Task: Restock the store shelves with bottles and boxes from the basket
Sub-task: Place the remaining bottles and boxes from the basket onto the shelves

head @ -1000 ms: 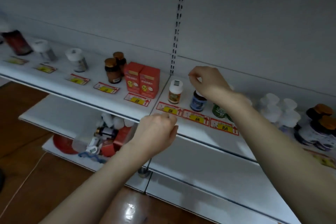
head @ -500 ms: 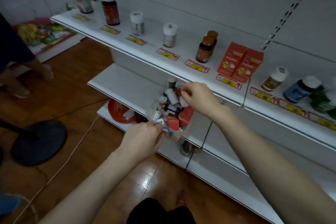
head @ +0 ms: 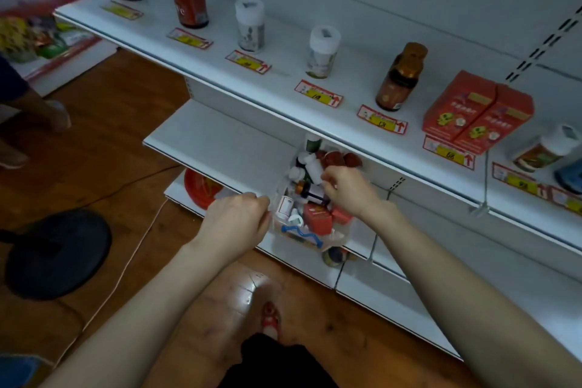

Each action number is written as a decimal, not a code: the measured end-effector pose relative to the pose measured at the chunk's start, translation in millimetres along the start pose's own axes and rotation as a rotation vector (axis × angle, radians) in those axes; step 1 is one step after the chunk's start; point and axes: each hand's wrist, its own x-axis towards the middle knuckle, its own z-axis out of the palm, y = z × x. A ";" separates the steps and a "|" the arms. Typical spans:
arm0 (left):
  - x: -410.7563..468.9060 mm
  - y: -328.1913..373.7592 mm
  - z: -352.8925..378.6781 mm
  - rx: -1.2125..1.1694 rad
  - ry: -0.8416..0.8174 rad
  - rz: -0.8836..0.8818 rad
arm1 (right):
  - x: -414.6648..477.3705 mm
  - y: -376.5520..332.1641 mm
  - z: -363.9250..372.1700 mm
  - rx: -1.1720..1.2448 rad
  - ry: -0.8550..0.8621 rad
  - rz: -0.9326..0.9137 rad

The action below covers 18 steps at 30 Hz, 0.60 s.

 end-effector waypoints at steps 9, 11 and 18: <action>58.7 -43.0 32.8 0.032 -0.123 0.149 | 10.0 27.3 14.9 0.038 -0.049 0.272; 73.6 -50.3 43.1 0.044 -0.175 0.198 | 5.0 31.1 26.2 0.071 -0.045 0.337; 125.7 -57.0 94.6 0.146 -0.330 0.361 | -2.1 48.2 88.2 0.152 0.004 0.512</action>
